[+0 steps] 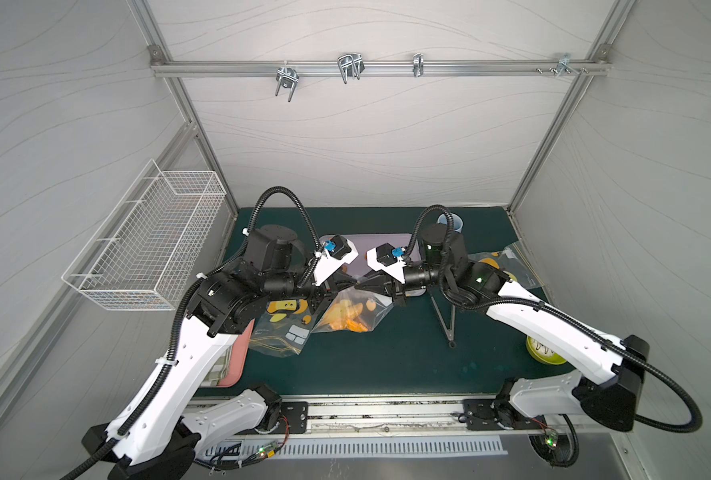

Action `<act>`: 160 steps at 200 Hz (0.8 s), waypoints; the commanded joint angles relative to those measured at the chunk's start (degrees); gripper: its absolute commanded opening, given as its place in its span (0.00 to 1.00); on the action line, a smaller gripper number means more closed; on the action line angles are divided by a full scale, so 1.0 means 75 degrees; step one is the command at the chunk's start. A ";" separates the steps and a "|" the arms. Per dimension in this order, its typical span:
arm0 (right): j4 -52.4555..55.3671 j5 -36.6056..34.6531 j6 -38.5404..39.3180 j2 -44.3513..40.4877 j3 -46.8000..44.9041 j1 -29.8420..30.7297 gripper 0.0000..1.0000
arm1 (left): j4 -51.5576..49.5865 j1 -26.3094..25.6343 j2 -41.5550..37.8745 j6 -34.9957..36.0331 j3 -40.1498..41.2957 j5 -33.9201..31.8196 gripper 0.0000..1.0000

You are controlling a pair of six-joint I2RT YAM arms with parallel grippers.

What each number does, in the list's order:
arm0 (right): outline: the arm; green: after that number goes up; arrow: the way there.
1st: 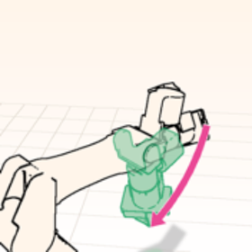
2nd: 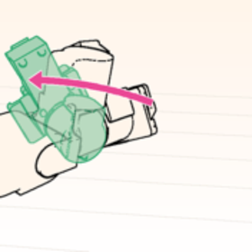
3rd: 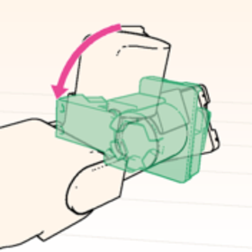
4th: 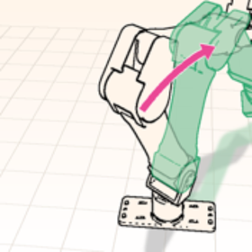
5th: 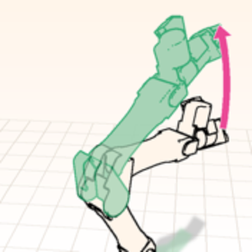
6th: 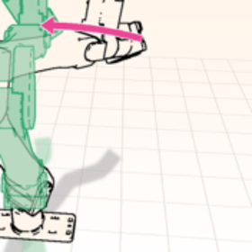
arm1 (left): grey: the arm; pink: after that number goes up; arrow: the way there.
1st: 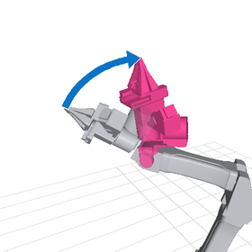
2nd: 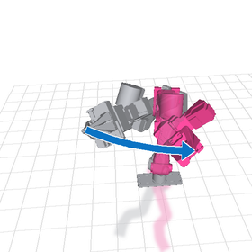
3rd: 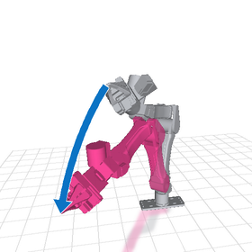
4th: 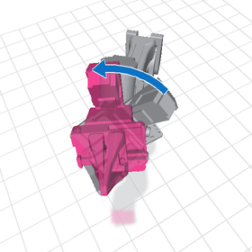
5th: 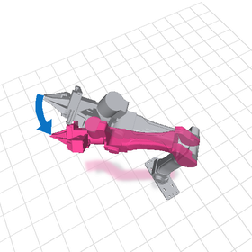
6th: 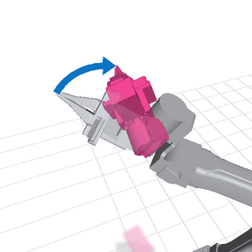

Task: Put the cookies into a resealable bag to prevent moisture
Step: Close the ziploc bag at the center of the board.

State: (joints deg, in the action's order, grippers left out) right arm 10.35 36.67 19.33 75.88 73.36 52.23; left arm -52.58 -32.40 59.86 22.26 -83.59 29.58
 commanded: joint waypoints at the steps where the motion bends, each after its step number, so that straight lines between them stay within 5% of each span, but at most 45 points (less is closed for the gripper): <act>1: -0.0105 -0.0311 0.0091 -0.0276 -0.0356 0.0016 0.00 | 0.0253 0.0015 -0.0117 0.0111 -0.0283 0.0090 0.00; 16: -0.0092 -0.0187 0.0053 -0.0349 -0.0463 -0.0068 0.00 | 0.0272 0.0011 -0.0150 0.0124 -0.0269 0.0057 0.00; 22: -0.0105 -0.0208 0.0010 -0.0375 -0.0508 -0.0093 0.21 | 0.0272 0.0017 -0.0158 0.0126 -0.0279 0.0061 0.00; 26: -0.0147 -0.0210 -0.0017 -0.0413 -0.0554 -0.0116 0.24 | 0.0272 0.0019 -0.0165 0.0127 -0.0277 0.0054 0.00; 35: -0.0233 -0.0196 -0.0085 -0.0477 -0.0689 -0.0152 0.00 | 0.0281 0.0012 -0.0187 0.0136 -0.0247 0.0040 0.00; 51: -0.0375 -0.0096 -0.0235 -0.0598 -0.0890 -0.0238 0.00 | 0.0294 0.0017 -0.0222 0.0132 -0.0217 0.0011 0.00; 58: -0.0452 -0.0094 -0.0299 -0.0654 -0.0980 -0.0269 0.24 | 0.0303 0.0014 -0.0223 0.0132 -0.0203 0.0010 0.00; 63: -0.0509 -0.0112 -0.0335 -0.0696 -0.1060 -0.0280 0.28 | 0.0302 0.0016 -0.0234 0.0129 -0.0196 0.0016 0.00; 72: -0.0575 -0.0142 -0.0399 -0.0779 -0.1173 -0.0302 0.00 | 0.0304 0.0009 -0.0236 0.0146 -0.0198 0.0011 0.00; 92: -0.0456 -0.0031 -0.0427 -0.0878 -0.1277 -0.0418 0.00 | 0.0300 0.0016 -0.0240 0.0138 -0.0186 0.0006 0.00; 100: -0.0479 -0.0092 -0.0444 -0.0924 -0.1349 -0.0454 0.32 | 0.0301 0.0019 -0.0246 0.0149 -0.0186 0.0016 0.00; 104: -0.0534 -0.0112 -0.0470 -0.0965 -0.1412 -0.0479 0.37 | 0.0300 0.0011 -0.0243 0.0134 -0.0186 0.0016 0.00; 108: -0.0609 -0.0113 -0.0512 -0.1006 -0.1482 -0.0499 0.31 | 0.0296 0.0019 -0.0240 0.0125 -0.0181 0.0023 0.00; 114: -0.0672 -0.0099 -0.0582 -0.1054 -0.1538 -0.0545 0.00 | 0.0298 0.0013 -0.0235 0.0104 -0.0199 0.0044 0.00; 134: -0.0613 0.0033 -0.0656 -0.1125 -0.1590 -0.0661 0.00 | 0.0285 0.0015 -0.0189 0.0099 -0.0233 0.0081 0.00; 140: -0.0634 -0.0029 -0.0667 -0.1148 -0.1627 -0.0676 0.26 | 0.0274 0.0018 -0.0176 0.0102 -0.0242 0.0077 0.00; 145: -0.0683 -0.0059 -0.0677 -0.1183 -0.1682 -0.0691 0.31 | 0.0278 0.0017 -0.0166 0.0096 -0.0251 0.0082 0.00; 153: -0.0757 -0.0072 -0.0713 -0.1258 -0.1778 -0.0723 0.00 | 0.0272 0.0015 -0.0163 0.0097 -0.0245 0.0066 0.00; 160: -0.0728 -0.0086 -0.0732 -0.1297 -0.1812 -0.0752 0.00 | 0.0272 0.0019 -0.0164 0.0100 -0.0259 0.0055 0.00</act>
State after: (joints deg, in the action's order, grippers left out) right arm 5.61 35.88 14.50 68.23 60.93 47.44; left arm -52.88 -32.40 59.05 22.24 -83.57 29.34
